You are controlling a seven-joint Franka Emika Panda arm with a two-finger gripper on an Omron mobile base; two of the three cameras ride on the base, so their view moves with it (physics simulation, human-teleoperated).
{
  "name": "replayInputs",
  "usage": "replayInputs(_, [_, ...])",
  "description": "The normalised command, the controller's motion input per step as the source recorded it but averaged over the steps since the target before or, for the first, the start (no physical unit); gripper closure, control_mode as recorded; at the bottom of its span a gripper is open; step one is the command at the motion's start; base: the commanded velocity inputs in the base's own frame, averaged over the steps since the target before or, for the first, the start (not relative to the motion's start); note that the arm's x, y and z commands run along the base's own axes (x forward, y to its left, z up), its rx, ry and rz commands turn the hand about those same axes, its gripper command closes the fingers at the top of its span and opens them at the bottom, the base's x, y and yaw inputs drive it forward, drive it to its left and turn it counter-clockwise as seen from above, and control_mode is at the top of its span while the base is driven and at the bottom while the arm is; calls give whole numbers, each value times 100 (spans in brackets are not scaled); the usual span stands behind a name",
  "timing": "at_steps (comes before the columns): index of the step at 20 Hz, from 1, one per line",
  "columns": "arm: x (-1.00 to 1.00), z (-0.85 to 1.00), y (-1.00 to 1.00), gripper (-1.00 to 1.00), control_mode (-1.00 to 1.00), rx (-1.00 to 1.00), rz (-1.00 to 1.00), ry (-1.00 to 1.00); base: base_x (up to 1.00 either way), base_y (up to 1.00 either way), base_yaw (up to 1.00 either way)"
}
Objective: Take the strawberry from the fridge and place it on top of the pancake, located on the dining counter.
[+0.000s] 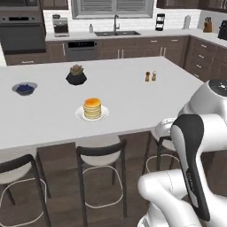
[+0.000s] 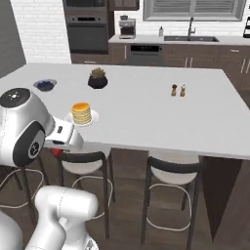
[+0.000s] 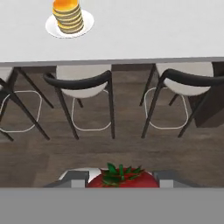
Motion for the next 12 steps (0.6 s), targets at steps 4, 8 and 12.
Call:
replayInputs(4, [0, 0, 0, 100, 100, 0, 0, 0, 67, 98, -2])
replayInputs(8, [0, 0, 0, 100, 100, 0, 0, 0, 55, 91, -5])
replayInputs(12, [0, 0, 0, 100, 100, 0, 0, 0, 46, 46, -5])
